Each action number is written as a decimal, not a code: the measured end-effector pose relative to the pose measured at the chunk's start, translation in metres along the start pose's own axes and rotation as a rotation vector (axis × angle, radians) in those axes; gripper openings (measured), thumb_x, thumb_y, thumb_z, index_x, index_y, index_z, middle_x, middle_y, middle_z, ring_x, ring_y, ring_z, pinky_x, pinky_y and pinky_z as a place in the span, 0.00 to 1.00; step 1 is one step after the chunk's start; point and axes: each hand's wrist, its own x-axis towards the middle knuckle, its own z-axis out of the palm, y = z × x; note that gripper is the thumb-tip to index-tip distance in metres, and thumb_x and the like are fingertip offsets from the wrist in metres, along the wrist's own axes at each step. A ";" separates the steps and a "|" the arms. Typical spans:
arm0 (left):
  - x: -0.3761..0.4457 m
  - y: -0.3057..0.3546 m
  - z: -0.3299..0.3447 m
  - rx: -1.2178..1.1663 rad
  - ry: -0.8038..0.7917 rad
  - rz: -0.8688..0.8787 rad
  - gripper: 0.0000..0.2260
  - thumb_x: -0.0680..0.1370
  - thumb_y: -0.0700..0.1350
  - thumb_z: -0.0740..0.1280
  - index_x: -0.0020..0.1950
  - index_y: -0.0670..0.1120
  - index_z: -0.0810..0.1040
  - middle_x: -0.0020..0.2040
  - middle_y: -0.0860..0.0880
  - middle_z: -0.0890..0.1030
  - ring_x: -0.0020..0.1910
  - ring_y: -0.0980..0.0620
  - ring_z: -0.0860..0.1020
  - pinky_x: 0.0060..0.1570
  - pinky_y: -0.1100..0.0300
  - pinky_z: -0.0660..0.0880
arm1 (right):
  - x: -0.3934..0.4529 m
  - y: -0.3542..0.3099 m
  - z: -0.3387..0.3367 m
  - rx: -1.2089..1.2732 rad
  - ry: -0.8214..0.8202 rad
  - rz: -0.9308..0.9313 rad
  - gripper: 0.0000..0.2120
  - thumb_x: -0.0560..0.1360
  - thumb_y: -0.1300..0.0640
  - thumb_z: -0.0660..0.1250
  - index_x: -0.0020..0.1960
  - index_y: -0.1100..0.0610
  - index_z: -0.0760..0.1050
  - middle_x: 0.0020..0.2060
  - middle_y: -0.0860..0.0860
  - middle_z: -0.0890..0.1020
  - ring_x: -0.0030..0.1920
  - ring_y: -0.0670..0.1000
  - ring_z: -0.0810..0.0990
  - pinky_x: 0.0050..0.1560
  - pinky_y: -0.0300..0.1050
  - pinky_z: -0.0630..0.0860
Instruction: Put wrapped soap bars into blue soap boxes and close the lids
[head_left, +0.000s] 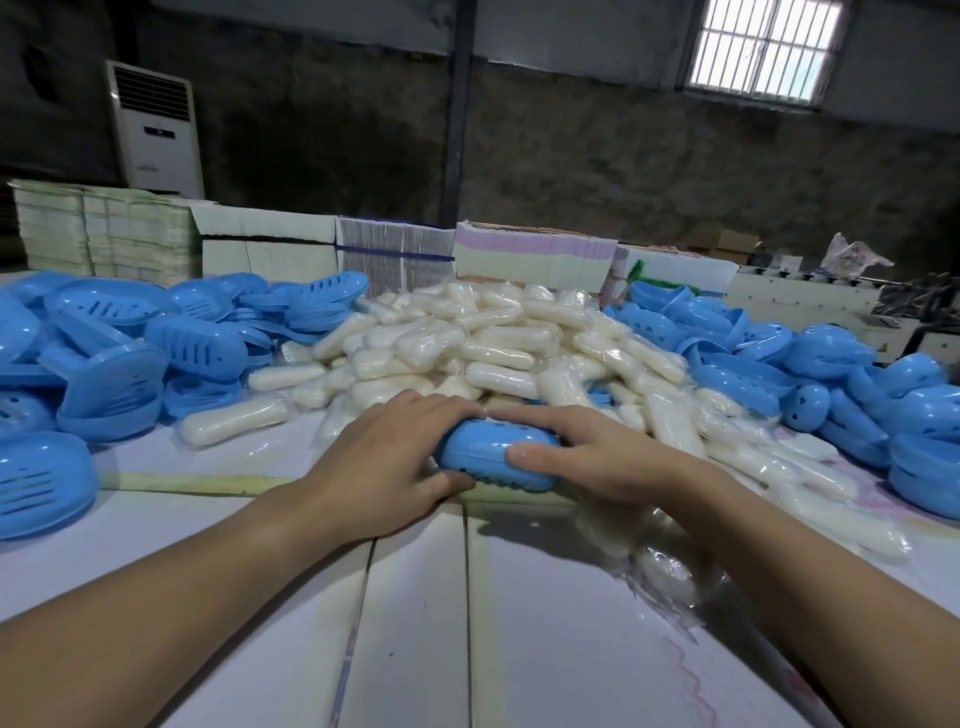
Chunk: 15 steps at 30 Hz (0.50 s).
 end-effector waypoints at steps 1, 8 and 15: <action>-0.001 -0.001 -0.001 -0.022 0.004 -0.013 0.22 0.76 0.56 0.72 0.68 0.59 0.71 0.58 0.61 0.77 0.56 0.57 0.72 0.54 0.54 0.73 | -0.003 -0.001 0.000 -0.002 0.020 -0.021 0.29 0.67 0.33 0.68 0.67 0.30 0.67 0.56 0.32 0.77 0.56 0.37 0.77 0.58 0.35 0.74; 0.000 -0.009 0.000 -0.285 0.011 -0.093 0.17 0.78 0.51 0.71 0.64 0.61 0.71 0.54 0.63 0.78 0.51 0.66 0.76 0.45 0.66 0.73 | -0.006 0.003 0.003 -0.039 0.286 -0.166 0.29 0.67 0.51 0.75 0.66 0.45 0.72 0.53 0.39 0.80 0.54 0.43 0.80 0.55 0.46 0.78; -0.002 -0.009 -0.001 -0.341 -0.053 -0.086 0.26 0.72 0.55 0.77 0.65 0.64 0.67 0.55 0.64 0.78 0.55 0.63 0.77 0.49 0.58 0.79 | -0.010 0.001 0.002 0.087 0.245 -0.174 0.27 0.71 0.47 0.74 0.67 0.44 0.70 0.54 0.40 0.81 0.54 0.44 0.81 0.52 0.41 0.79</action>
